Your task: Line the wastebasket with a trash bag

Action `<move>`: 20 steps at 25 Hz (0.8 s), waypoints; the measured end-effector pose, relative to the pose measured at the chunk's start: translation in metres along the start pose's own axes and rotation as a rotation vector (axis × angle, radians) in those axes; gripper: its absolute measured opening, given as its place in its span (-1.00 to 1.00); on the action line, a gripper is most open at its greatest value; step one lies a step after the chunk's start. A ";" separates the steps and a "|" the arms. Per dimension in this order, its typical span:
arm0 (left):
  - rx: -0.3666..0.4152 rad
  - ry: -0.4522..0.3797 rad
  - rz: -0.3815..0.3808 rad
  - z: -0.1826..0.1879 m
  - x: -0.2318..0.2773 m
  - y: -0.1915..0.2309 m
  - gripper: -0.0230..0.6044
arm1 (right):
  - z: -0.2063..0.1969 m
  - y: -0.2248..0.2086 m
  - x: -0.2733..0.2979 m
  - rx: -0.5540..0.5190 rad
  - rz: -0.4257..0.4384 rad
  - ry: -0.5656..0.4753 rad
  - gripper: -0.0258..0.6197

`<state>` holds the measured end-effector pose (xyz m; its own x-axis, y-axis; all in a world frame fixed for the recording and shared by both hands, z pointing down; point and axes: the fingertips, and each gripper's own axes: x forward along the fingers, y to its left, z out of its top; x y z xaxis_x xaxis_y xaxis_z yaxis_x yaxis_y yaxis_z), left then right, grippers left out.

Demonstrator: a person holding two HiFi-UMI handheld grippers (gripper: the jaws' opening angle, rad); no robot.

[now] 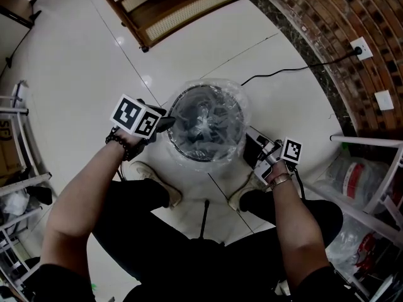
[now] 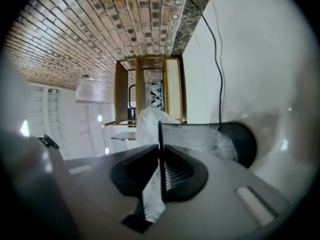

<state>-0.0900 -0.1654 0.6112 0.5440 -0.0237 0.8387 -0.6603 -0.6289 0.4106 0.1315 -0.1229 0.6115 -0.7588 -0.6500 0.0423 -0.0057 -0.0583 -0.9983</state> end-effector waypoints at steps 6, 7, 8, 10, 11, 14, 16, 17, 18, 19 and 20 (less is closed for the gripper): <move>0.004 -0.001 -0.004 0.002 -0.001 -0.002 -0.39 | -0.007 0.002 -0.004 -0.051 -0.050 0.035 -0.80; 0.005 -0.002 -0.005 0.002 -0.001 -0.002 -0.38 | -0.007 0.002 -0.005 -0.062 -0.058 0.039 -0.79; 0.005 -0.003 -0.005 0.002 -0.001 -0.002 -0.38 | -0.007 0.003 -0.005 -0.071 -0.065 0.042 -0.79; 0.007 -0.006 -0.007 0.002 -0.002 -0.003 -0.39 | -0.007 0.003 -0.007 -0.090 -0.082 0.045 -0.78; 0.007 -0.008 -0.007 0.002 -0.002 -0.003 -0.39 | -0.005 0.003 -0.010 -0.099 -0.092 0.042 -0.78; 0.009 -0.012 -0.008 0.003 -0.003 -0.003 -0.39 | -0.001 0.004 -0.017 -0.126 -0.119 0.033 -0.78; 0.011 -0.013 -0.011 0.004 -0.002 -0.004 -0.39 | 0.003 0.008 -0.020 -0.138 -0.124 0.027 -0.78; 0.013 -0.014 -0.012 0.004 -0.002 -0.005 -0.39 | 0.005 0.010 -0.021 -0.144 -0.125 0.025 -0.71; 0.014 -0.014 -0.013 0.005 -0.002 -0.006 -0.39 | 0.008 0.012 -0.022 -0.155 -0.128 0.025 -0.57; 0.015 -0.013 -0.014 0.005 -0.002 -0.007 -0.39 | 0.011 0.013 -0.022 -0.171 -0.135 0.029 -0.45; 0.015 -0.013 -0.014 0.004 -0.002 -0.007 -0.38 | 0.014 0.013 -0.022 -0.189 -0.147 0.037 -0.36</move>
<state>-0.0843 -0.1644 0.6050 0.5597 -0.0245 0.8283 -0.6450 -0.6404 0.4169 0.1571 -0.1197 0.5985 -0.7643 -0.6164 0.1894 -0.2368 -0.0048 -0.9715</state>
